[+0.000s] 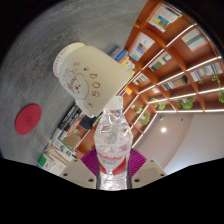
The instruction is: Pour water
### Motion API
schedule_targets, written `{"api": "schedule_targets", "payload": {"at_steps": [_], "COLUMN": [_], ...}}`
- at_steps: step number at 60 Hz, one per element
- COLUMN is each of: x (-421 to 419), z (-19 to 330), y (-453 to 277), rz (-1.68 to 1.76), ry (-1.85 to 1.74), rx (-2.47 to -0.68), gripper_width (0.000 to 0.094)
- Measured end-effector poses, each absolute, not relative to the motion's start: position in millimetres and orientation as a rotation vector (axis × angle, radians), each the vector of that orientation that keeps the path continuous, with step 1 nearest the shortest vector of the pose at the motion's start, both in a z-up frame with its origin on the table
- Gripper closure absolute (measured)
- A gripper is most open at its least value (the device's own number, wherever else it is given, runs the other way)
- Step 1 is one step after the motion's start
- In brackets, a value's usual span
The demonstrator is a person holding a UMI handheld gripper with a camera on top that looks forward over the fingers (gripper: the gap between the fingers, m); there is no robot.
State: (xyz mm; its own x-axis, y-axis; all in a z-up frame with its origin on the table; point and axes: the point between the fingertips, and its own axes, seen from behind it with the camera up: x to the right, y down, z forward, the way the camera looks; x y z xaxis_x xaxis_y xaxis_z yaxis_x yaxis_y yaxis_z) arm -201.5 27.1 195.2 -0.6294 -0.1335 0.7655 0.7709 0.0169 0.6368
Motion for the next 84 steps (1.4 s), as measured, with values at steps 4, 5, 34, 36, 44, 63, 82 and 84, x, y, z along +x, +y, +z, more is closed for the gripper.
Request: {"api": "schedule_targets", "payload": {"at_steps": [4, 5, 34, 36, 44, 63, 82, 84], "x": [-200.9, -199.7, -150.7, -146.5, -133.8, -141.2, -138.8, -137.1], "z": [201.9, 202.9, 205.7, 198.0, 160.6, 108.8, 105.4, 99.2], "y": [23.7, 24.6, 12.2, 13.6, 17.7, 19.3, 18.3, 15.3], "rz": [-1.637, -1.607, -0.198, -0.101, 0.129, 0.156, 0.126, 0.119], "ry": [-1.547, -1.532, -0.384, -0.310, -0.137, -0.141, -0.110, -0.101], "rx": [-0.712, -0.739, -1.551, -1.580, -1.664, -1.679, -1.703, -1.736], "gripper_width": [0.0560, 0.0560, 0.0558, 0.0557, 0.0558, 0.0558, 0.0392, 0.0351]}}
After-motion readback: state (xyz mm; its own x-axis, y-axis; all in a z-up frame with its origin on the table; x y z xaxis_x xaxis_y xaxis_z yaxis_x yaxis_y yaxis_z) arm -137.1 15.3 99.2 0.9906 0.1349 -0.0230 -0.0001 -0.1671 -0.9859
